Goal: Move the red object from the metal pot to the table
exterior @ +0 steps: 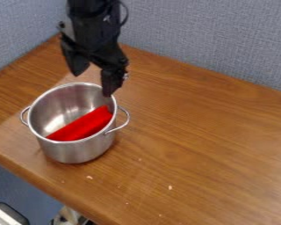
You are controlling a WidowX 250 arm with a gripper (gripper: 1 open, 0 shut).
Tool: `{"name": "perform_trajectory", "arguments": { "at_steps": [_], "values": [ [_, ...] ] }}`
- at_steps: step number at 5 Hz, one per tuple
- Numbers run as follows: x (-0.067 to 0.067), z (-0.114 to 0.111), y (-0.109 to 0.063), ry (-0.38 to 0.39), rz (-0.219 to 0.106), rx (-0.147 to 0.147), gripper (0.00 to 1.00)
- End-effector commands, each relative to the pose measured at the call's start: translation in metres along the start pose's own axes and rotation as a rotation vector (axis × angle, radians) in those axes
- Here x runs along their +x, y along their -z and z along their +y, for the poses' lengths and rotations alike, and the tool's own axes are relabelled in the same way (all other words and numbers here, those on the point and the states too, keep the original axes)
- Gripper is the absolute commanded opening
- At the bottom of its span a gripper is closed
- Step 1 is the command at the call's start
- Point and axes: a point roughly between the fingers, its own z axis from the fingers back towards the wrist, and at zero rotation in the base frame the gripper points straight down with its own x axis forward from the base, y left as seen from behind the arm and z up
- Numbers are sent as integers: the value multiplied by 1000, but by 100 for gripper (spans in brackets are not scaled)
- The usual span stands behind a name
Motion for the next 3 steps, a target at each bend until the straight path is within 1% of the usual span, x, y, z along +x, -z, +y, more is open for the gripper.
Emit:
{"name": "perform_trajectory", "arguments": {
  "at_steps": [1,3],
  "values": [
    [-9,9,4,-39,-29,16,100],
    [-29,18,35,-85,11,-13,100]
  ]
}}
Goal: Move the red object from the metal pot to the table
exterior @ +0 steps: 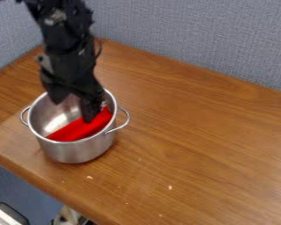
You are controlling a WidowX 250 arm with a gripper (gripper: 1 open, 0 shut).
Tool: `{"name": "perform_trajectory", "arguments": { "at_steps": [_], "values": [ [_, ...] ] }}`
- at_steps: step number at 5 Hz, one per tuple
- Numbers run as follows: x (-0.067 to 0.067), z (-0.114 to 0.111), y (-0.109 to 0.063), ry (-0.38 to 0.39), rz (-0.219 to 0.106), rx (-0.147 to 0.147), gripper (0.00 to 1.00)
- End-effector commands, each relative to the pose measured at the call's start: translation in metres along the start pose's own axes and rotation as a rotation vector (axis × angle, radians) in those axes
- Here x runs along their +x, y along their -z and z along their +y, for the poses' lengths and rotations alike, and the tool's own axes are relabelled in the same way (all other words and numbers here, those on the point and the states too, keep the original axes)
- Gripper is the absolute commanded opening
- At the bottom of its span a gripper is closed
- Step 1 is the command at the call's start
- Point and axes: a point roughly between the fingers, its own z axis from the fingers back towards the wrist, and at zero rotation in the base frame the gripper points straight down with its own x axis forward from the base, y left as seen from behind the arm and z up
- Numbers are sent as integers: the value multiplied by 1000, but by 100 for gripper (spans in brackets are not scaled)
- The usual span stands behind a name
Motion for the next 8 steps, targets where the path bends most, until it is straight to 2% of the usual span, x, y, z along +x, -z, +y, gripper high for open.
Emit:
{"name": "perform_trajectory", "arguments": {
  "at_steps": [1,2,4,5,8],
  "values": [
    [-5,5,14,-16,12,21,100],
    [-8,4,31,-7,32,30,100],
    [-7,3,40,-10,43,26,100],
    [-7,4,43,-11,45,28,0],
    [-5,2,39,-26,58,19,0]
  ]
}}
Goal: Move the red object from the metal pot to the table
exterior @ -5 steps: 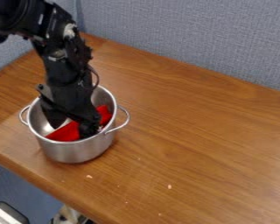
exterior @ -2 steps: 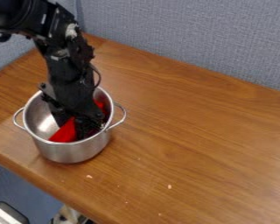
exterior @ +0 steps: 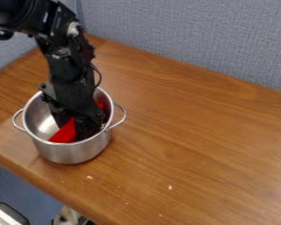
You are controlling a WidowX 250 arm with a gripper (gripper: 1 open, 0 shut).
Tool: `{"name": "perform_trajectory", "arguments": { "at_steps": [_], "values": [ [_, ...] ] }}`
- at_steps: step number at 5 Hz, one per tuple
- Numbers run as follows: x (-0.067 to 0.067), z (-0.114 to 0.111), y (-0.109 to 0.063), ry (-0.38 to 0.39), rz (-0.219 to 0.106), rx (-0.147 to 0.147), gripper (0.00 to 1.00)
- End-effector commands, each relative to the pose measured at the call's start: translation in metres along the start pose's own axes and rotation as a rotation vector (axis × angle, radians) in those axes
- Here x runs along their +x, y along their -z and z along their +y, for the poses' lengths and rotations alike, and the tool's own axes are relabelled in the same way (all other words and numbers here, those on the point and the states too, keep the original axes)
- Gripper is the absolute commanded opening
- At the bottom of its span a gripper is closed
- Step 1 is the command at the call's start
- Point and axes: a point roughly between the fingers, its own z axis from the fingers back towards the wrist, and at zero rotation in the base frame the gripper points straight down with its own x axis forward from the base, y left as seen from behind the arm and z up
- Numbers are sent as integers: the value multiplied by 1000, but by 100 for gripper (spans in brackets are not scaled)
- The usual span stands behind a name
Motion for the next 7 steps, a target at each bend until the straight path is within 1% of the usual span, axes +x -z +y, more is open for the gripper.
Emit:
{"name": "perform_trajectory", "arguments": {
  "at_steps": [1,3,7],
  "values": [
    [2,0,-3,0,2,1,0],
    [5,-1,-7,-15,6,-10,0],
    [11,-4,-6,-34,15,-26,0]
  ]
}}
